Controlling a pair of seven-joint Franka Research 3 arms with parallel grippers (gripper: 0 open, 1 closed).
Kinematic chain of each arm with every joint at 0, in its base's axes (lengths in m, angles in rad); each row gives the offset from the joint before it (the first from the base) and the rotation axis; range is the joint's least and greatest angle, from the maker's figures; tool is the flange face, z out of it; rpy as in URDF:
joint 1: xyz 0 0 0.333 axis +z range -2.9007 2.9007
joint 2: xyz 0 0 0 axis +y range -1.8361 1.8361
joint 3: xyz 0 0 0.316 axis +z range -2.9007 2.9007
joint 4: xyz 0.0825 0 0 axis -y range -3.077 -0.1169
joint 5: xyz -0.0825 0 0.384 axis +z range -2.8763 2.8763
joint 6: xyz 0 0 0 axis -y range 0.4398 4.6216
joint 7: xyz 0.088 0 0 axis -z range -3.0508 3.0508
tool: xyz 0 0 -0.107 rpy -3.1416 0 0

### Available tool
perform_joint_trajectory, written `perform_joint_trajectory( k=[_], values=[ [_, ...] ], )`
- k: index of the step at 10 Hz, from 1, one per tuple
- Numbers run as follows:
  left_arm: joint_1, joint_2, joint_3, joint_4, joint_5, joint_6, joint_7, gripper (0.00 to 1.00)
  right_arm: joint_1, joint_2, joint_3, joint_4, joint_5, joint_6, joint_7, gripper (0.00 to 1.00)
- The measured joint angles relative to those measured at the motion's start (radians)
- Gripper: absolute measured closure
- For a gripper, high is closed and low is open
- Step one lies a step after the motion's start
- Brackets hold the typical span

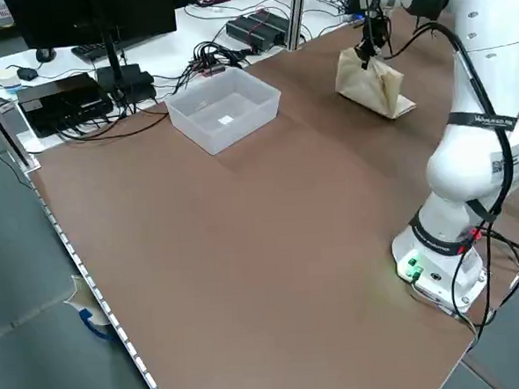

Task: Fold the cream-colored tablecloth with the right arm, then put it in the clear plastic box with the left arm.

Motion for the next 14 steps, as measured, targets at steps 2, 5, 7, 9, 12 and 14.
perform_joint_trajectory(
  k=[2, 5, 7, 9, 12, 14],
  values=[
    [-0.036, 0.030, 0.001, 0.025, 0.000, 0.000, -0.004, 0.93, 0.022, -0.037, -0.083, -0.017, 0.030, -0.014, -0.066, 0.00],
    [-0.065, 0.095, 0.001, 0.095, 0.000, 0.000, -0.017, 0.93, 0.066, -0.074, -0.174, -0.031, 0.054, -0.032, -0.120, 0.00],
    [-0.071, 0.146, 0.000, 0.165, 0.000, 0.001, -0.054, 0.93, 0.077, -0.110, -0.239, -0.054, 0.096, -0.035, -0.175, 0.00],
    [-0.090, 0.195, 0.000, 0.225, 0.000, 0.019, -0.094, 0.93, 0.088, -0.140, -0.278, -0.073, 0.107, -0.038, -0.195, 0.00],
    [-0.127, 0.228, 0.000, 0.247, 0.000, 0.085, -0.126, 0.92, 0.120, -0.175, -0.335, -0.097, 0.112, -0.058, -0.230, 0.00],
    [-0.144, 0.239, 0.000, 0.257, 0.000, 0.124, -0.132, 0.92, 0.124, -0.204, -0.372, -0.122, 0.135, -0.067, -0.267, 0.00]
  ],
)
